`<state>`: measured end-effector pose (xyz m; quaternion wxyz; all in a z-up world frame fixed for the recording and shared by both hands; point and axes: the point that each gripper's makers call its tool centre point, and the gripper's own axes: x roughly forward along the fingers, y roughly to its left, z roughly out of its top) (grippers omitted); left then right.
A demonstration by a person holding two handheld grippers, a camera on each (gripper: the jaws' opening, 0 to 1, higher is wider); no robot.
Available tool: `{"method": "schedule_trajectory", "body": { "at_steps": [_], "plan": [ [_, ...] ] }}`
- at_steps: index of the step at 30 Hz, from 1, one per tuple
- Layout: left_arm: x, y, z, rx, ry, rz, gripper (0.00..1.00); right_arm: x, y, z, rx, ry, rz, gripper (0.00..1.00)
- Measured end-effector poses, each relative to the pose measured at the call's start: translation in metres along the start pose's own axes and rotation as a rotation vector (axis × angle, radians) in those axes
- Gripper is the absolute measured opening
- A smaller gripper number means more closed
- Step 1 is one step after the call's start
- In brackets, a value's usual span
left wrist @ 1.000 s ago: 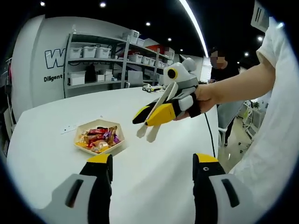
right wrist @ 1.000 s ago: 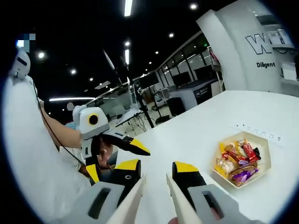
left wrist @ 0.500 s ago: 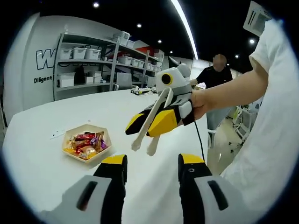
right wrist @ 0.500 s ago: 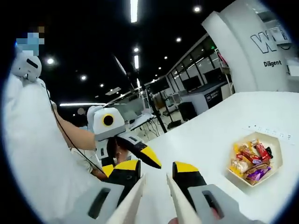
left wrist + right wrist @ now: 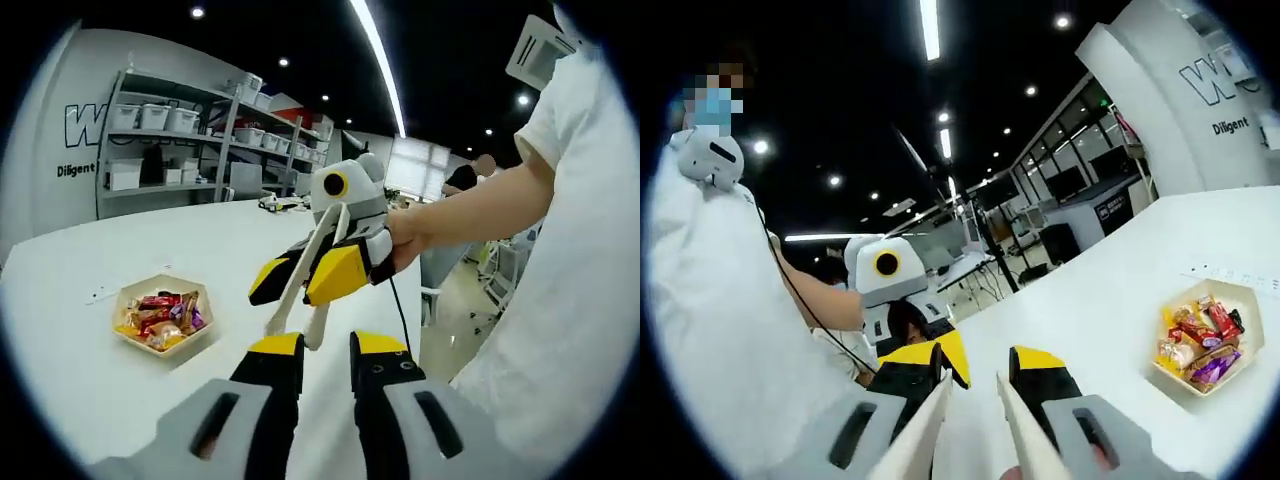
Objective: Place the target food into the container with the food tongs after gripping and lifting it, then release it inside without dropping or visibly crushing the food.
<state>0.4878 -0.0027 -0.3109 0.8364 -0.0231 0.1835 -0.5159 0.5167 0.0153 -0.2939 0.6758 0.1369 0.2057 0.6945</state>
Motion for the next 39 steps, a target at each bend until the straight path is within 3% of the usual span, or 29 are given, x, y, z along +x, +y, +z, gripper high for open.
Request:
{"method": "schedule_trajectory", "body": {
  "at_steps": [11,39],
  "plan": [
    [0.0,-0.005,0.002,-0.013,0.0,-0.031,0.05,0.0,0.013,-0.002,0.002,0.0,0.055,0.21],
    [0.005,-0.026,0.001,-0.02,0.048,-0.132,0.03,0.0,0.032,-0.011,-0.02,0.015,0.123,0.21]
  ]
}}
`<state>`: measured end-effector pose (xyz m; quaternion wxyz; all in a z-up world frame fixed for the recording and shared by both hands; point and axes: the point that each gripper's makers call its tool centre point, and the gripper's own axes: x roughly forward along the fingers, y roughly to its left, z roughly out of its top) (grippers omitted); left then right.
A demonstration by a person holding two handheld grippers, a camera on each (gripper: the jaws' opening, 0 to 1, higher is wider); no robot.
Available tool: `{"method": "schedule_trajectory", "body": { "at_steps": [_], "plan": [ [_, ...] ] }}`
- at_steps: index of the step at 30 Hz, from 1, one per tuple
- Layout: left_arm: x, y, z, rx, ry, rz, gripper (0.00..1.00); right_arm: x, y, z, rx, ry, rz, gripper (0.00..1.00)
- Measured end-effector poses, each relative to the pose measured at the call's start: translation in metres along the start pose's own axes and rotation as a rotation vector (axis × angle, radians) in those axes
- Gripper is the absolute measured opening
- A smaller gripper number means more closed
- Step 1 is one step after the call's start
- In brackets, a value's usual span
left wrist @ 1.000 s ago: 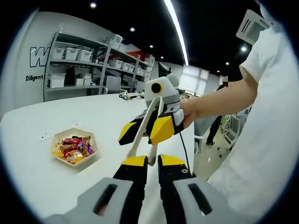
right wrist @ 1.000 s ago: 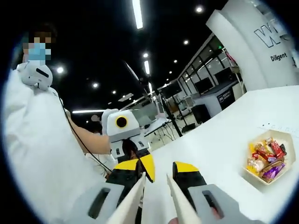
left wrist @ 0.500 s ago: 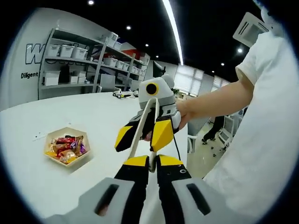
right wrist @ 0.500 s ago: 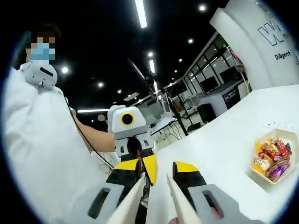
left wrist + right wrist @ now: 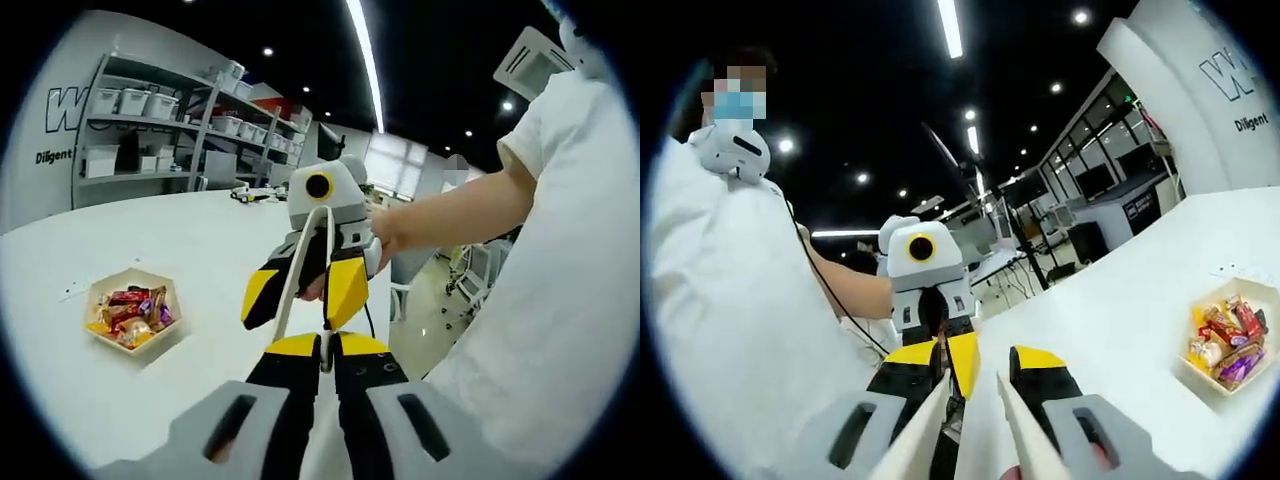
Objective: Place the target food into the container with the food tongs after gripping and lifting it, then release it inside without dropping or visibly crushing the food.
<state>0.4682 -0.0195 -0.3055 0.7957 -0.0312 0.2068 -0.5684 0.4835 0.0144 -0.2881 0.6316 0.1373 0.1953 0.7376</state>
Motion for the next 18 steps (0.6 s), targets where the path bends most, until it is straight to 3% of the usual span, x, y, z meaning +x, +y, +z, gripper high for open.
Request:
{"method": "schedule_trajectory", "body": {
  "at_steps": [18],
  "plan": [
    [-0.0031,-0.0067,0.0005,-0.009,-0.009,-0.035,0.0,0.0019,0.0031,0.0006,-0.009,0.02,0.012,0.26]
  ]
}}
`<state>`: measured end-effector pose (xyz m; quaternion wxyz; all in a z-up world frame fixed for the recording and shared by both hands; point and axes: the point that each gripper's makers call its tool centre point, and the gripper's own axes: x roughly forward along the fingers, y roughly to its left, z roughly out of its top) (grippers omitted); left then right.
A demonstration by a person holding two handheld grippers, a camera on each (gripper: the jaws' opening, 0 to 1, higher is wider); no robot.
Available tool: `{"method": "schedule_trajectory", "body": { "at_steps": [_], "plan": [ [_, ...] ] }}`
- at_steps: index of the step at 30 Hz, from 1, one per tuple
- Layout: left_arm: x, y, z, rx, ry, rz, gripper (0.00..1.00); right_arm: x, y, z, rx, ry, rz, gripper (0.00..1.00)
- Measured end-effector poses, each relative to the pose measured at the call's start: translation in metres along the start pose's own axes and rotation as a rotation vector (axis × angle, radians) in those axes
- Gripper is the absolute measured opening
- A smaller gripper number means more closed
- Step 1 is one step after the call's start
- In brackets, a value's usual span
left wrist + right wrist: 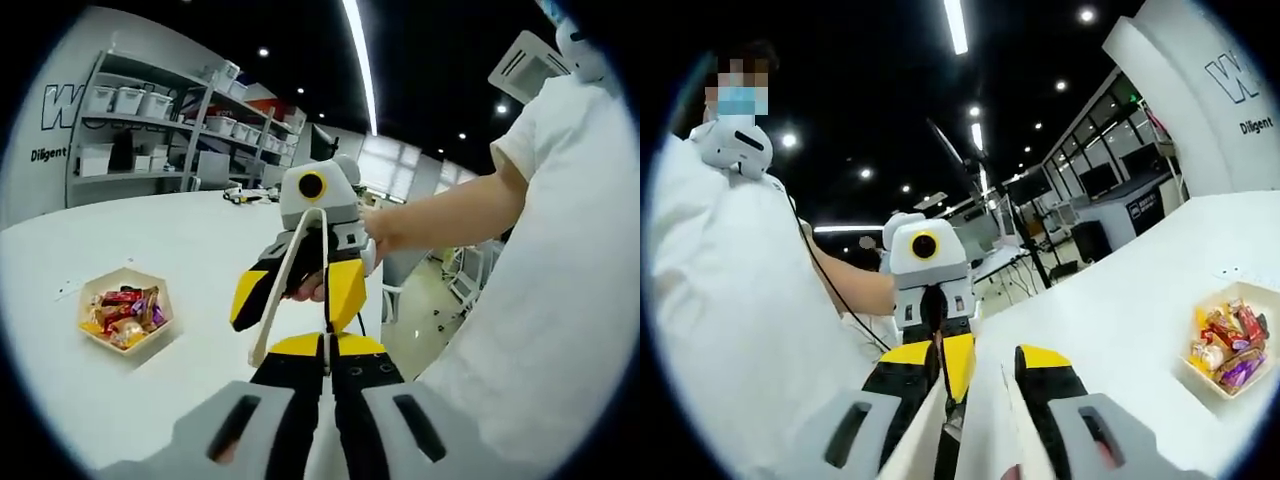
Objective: Place the target food into the container with the food tongs after gripping and lifting it, then release it inside without dropping or visibly crushing the food.
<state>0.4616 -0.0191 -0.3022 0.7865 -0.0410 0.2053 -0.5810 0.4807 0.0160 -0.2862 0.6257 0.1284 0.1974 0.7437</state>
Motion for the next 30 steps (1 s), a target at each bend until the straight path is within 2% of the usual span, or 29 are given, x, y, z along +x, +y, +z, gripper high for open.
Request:
{"method": "schedule_trajectory", "body": {
  "at_steps": [13,18,25,30],
  "plan": [
    [-0.002,-0.001,-0.004,0.016,0.01,-0.01,0.0,-0.003,0.003,-0.003,-0.002,0.044,0.012,0.29],
    [-0.003,0.0,-0.006,0.028,0.025,-0.008,0.0,-0.008,0.004,-0.006,-0.017,0.08,0.01,0.3],
    [-0.007,0.002,-0.009,0.047,0.042,-0.007,0.0,-0.014,0.003,-0.011,-0.053,0.156,0.0,0.3],
    [-0.01,0.003,-0.011,0.058,0.054,-0.007,0.0,-0.022,0.002,-0.021,-0.086,0.242,-0.008,0.32]
  ]
}}
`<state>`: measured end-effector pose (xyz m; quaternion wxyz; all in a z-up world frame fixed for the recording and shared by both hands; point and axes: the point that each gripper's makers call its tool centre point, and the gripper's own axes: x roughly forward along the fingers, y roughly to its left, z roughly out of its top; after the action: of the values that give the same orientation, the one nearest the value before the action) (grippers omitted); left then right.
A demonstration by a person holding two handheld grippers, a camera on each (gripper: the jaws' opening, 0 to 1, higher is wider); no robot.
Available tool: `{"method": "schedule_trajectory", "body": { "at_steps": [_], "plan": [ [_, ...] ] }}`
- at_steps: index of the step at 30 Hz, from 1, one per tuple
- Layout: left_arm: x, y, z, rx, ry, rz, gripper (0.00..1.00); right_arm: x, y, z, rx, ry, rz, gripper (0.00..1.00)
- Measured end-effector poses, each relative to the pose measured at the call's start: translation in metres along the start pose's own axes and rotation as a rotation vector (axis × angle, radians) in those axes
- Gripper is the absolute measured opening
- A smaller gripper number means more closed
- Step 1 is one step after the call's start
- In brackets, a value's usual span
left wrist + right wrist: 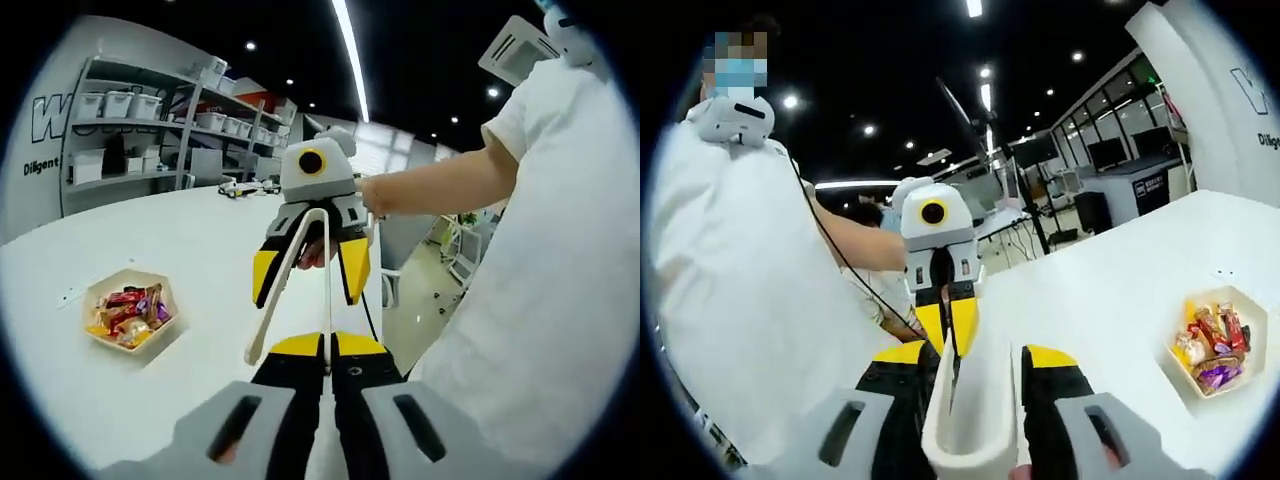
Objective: Place the target food into the container with the food tongs after gripping and lifting it, then release it inside without dropping or visibly crushing the food.
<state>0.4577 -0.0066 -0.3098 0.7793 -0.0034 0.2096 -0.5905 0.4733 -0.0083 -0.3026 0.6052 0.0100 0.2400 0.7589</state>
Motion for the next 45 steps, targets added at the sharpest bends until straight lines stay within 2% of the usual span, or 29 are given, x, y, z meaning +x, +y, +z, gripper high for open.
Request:
{"method": "schedule_trajectory", "body": {
  "at_steps": [6,8,11,12,16,19,21,24,26,30,33,38,45],
  "plan": [
    [-0.001,0.001,-0.004,0.024,0.031,0.001,0.0,-0.003,-0.002,-0.01,-0.056,0.104,-0.031,0.37],
    [-0.001,0.003,-0.005,0.034,0.042,0.004,0.0,-0.006,-0.005,-0.017,-0.098,0.161,-0.052,0.38],
    [0.0,0.006,-0.013,0.07,0.102,0.011,0.0,-0.006,-0.003,-0.019,-0.122,0.198,-0.056,0.39],
    [0.0,0.006,-0.014,0.075,0.11,0.011,0.0,-0.006,-0.003,-0.022,-0.138,0.229,-0.061,0.39],
    [0.0,0.011,-0.019,0.084,0.136,0.024,0.0,-0.007,-0.007,-0.024,-0.171,0.272,-0.085,0.39],
    [0.001,0.013,-0.028,0.106,0.187,0.03,0.0,-0.008,-0.01,-0.029,-0.217,0.337,-0.102,0.39],
    [0.002,0.013,-0.031,0.121,0.215,0.033,0.0,-0.011,-0.015,-0.037,-0.279,0.416,-0.121,0.38],
    [0.003,0.015,-0.034,0.13,0.232,0.037,0.0,-0.01,-0.015,-0.047,-0.301,0.483,-0.113,0.36],
    [0.002,0.015,-0.034,0.132,0.235,0.038,0.0,-0.007,-0.014,-0.05,-0.317,0.495,-0.112,0.33],
    [0.003,0.017,-0.038,0.147,0.27,0.045,0.0,-0.008,-0.019,-0.057,-0.373,0.565,-0.125,0.28],
    [0.004,0.016,-0.037,0.149,0.274,0.045,0.0,-0.009,-0.023,-0.061,-0.396,0.604,-0.142,0.26],
    [0.007,0.017,-0.042,0.17,0.314,0.048,0.0,-0.009,-0.034,-0.064,-0.43,0.642,-0.179,0.18],
    [0.006,0.021,-0.047,0.17,0.34,0.057,0.0,-0.007,-0.037,-0.07,-0.425,0.656,-0.176,0.15]
  ]
}}
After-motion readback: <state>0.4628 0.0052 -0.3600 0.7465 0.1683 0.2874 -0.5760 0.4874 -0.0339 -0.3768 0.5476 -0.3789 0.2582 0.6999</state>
